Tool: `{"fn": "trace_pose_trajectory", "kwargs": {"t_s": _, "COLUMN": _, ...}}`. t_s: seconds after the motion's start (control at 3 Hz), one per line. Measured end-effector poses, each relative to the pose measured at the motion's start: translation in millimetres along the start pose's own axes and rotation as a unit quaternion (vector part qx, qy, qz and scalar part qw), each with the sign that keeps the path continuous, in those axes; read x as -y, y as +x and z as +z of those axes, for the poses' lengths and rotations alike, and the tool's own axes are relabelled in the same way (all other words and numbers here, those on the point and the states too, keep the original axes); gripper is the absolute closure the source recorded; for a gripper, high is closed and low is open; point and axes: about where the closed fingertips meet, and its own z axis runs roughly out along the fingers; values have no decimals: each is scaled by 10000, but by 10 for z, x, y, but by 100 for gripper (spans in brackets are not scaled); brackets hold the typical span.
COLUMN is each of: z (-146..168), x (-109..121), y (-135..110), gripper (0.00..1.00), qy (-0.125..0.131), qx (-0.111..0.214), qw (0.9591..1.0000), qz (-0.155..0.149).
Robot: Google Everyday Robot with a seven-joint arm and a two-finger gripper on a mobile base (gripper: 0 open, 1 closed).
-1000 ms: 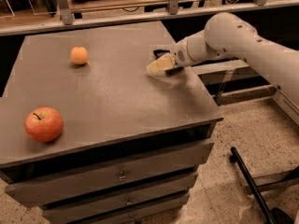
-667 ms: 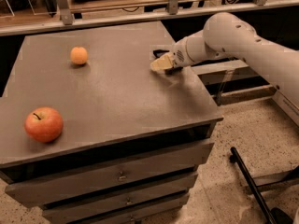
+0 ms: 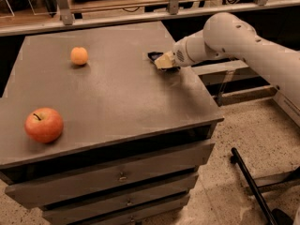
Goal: Move rxbar blueberry near orange
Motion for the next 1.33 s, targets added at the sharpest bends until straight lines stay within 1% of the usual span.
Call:
{"fn": "trace_pose_trajectory", "kwargs": {"t_s": 0.33, "z": 1, "x": -3, "y": -3, "gripper": 100, "qy": -3, "qx": -1, "qw": 10000, "qz": -1}}
{"fn": "trace_pose_trajectory", "kwargs": {"t_s": 1.0, "z": -5, "x": -35, "y": -56, "gripper": 100, "qy": -47, "qx": 52, "qw": 10000, "qz": -41}}
{"fn": "trace_pose_trajectory", "kwargs": {"t_s": 1.33, "z": 59, "x": -372, "y": -426, "gripper": 100, "qy": -510, "qx": 601, "qw": 9958, "qz": -466}}
